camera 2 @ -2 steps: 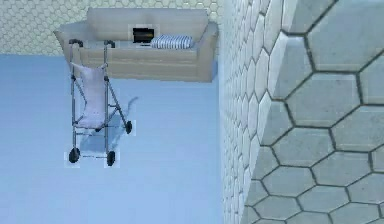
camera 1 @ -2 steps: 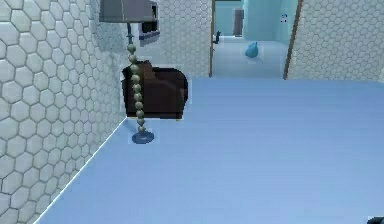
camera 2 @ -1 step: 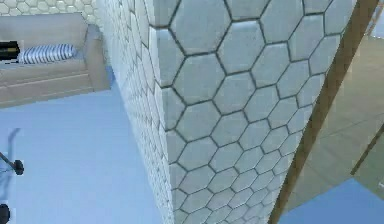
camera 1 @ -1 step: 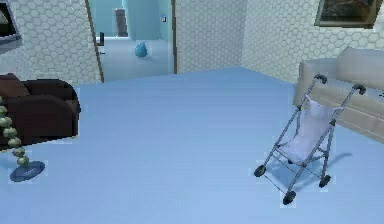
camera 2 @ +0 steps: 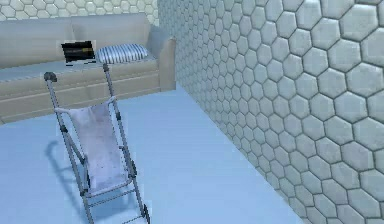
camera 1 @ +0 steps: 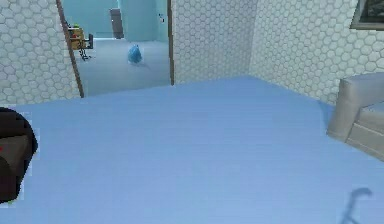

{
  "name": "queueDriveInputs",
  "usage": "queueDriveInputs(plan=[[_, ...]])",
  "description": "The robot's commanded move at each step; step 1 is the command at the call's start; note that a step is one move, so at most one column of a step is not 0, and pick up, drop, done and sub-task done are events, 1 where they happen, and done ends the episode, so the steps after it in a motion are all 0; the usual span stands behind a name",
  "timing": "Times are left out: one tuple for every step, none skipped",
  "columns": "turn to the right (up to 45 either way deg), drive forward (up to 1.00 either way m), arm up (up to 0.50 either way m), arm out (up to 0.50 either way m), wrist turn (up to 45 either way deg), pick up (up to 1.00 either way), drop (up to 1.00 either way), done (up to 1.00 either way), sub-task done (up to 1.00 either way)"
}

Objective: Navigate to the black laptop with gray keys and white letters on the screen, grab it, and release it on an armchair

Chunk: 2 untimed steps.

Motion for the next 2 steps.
queueDriveInputs(plan=[[3.0, 0.0, 0.0, 0.0, 0.0, 0.0, 0.0, 0.0, 0.0], [0.0, 0.5, 0.0, 0.0, 0.0, 0.0, 0.0, 0.0, 0.0]])
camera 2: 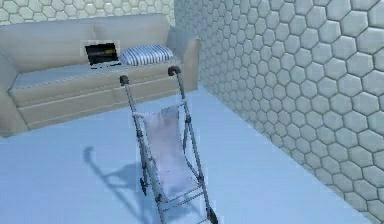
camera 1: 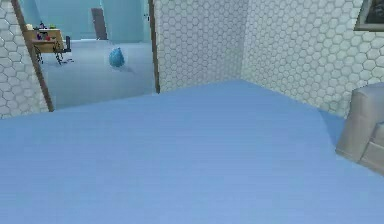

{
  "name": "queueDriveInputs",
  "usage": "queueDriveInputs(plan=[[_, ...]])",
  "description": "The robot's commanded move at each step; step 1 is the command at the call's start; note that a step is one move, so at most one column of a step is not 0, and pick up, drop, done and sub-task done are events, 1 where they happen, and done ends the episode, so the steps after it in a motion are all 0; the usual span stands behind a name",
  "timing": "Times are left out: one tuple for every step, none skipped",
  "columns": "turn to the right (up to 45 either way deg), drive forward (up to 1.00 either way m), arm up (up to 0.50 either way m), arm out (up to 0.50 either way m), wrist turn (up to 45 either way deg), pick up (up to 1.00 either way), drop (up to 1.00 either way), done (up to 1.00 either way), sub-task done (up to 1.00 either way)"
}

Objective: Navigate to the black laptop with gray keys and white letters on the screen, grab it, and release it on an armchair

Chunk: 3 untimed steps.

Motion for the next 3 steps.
queueDriveInputs(plan=[[18.0, 0.0, 0.0, 0.0, 0.0, 0.0, 0.0, 0.0, 0.0], [0.0, 0.35, 0.0, 0.0, 0.0, 0.0, 0.0, 0.0, 0.0], [42.0, 0.0, 0.0, 0.0, 0.0, 0.0, 0.0, 0.0, 0.0]])
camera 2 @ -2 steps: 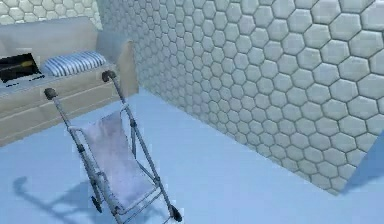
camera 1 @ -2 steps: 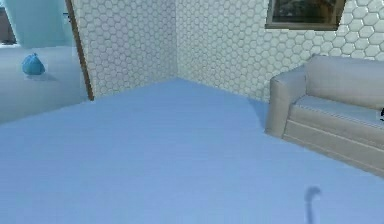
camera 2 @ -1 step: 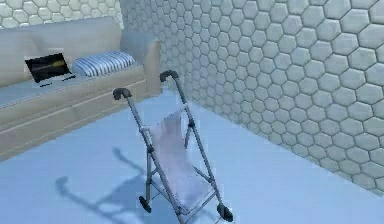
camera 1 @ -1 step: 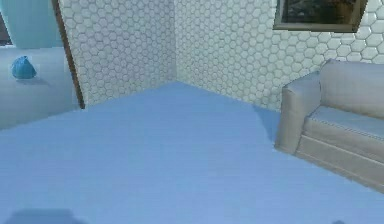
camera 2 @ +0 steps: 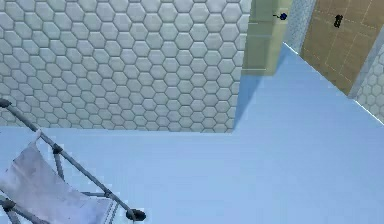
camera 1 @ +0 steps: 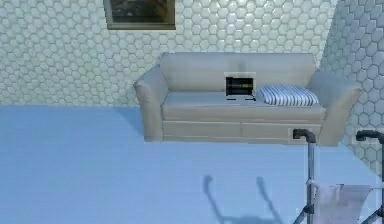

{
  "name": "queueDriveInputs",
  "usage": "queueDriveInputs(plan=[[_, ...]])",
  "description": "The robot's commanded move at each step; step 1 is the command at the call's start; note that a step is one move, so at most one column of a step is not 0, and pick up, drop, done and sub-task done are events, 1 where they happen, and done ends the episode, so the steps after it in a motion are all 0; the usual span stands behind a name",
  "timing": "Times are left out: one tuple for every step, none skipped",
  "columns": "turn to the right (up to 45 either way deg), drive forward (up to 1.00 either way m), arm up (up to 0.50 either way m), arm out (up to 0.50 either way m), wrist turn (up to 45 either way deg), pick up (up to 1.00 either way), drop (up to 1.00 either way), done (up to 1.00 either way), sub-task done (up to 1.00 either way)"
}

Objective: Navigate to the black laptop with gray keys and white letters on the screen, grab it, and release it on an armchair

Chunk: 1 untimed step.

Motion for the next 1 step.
queueDriveInputs(plan=[[0.0, 1.0, 0.0, 0.0, 0.0, 0.0, 0.0, 0.0, 0.0]])
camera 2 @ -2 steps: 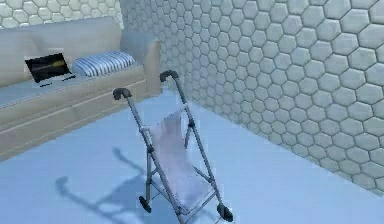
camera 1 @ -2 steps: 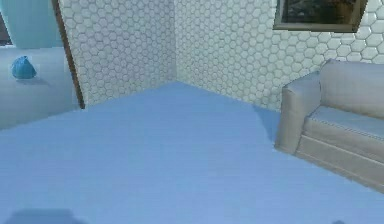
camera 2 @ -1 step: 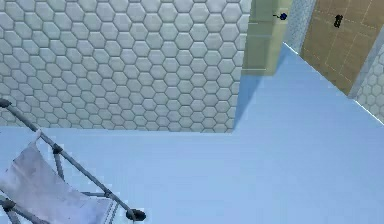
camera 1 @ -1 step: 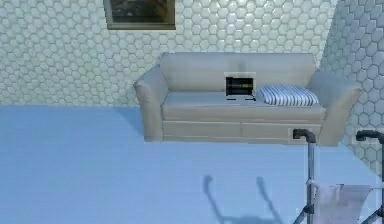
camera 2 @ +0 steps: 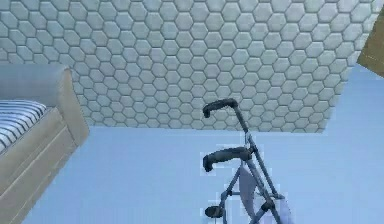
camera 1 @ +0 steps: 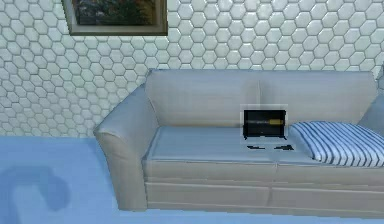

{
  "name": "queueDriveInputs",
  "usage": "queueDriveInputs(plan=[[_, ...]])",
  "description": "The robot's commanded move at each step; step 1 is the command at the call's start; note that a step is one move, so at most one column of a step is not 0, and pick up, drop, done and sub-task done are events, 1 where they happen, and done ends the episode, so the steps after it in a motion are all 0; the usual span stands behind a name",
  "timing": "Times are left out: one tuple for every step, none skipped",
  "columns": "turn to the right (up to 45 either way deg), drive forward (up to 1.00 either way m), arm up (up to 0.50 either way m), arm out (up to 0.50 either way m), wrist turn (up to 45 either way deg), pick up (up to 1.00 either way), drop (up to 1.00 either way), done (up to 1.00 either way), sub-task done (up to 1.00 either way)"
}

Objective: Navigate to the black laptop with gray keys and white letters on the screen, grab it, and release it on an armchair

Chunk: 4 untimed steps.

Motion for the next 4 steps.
queueDriveInputs(plan=[[12.0, 0.0, 0.0, 0.0, 0.0, 0.0, 0.0, 0.0, 0.0], [0.0, 0.1, 0.0, 0.0, 0.0, 0.0, 0.0, 0.0, 0.0], [36.0, 0.0, 0.0, 0.0, 0.0, 0.0, 0.0, 0.0, 0.0], [0.0, 0.35, 0.0, 0.0, 0.0, 0.0, 0.0, 0.0, 0.0]])
